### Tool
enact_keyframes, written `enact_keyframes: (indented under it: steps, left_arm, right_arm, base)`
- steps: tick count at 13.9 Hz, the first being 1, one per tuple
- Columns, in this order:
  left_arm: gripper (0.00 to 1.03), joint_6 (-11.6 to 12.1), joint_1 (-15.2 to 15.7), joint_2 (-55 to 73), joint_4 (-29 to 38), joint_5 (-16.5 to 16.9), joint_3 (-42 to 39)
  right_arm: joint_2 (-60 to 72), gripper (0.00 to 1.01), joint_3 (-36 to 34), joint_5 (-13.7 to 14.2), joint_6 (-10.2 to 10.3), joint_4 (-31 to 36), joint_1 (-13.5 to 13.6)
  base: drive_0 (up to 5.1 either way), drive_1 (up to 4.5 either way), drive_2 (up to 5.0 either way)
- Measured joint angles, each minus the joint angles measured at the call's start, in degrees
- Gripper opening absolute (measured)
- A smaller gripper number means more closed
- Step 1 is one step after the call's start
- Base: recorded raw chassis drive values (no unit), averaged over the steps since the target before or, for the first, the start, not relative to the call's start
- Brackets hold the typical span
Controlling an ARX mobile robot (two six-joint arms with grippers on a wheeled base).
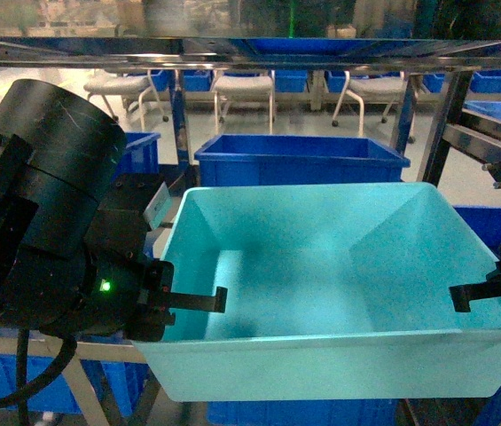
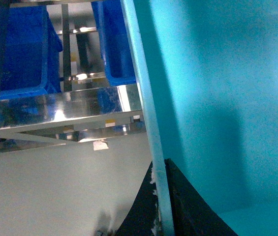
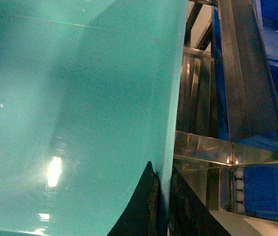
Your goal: Organize blue bins on left shelf correctly
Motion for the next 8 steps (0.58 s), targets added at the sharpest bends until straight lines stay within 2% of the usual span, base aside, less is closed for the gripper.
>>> enact_keyframes:
  steps: [8]
  left_arm:
    - [0.02, -0.02, -0.02, 0.00, 0.28, -0.04, -0.09]
  right_arm:
    - [-0.09, 0.02, 0.00, 0.00, 0.02, 0.13, 0.00]
  base:
    - [0.0, 0.00, 0.0]
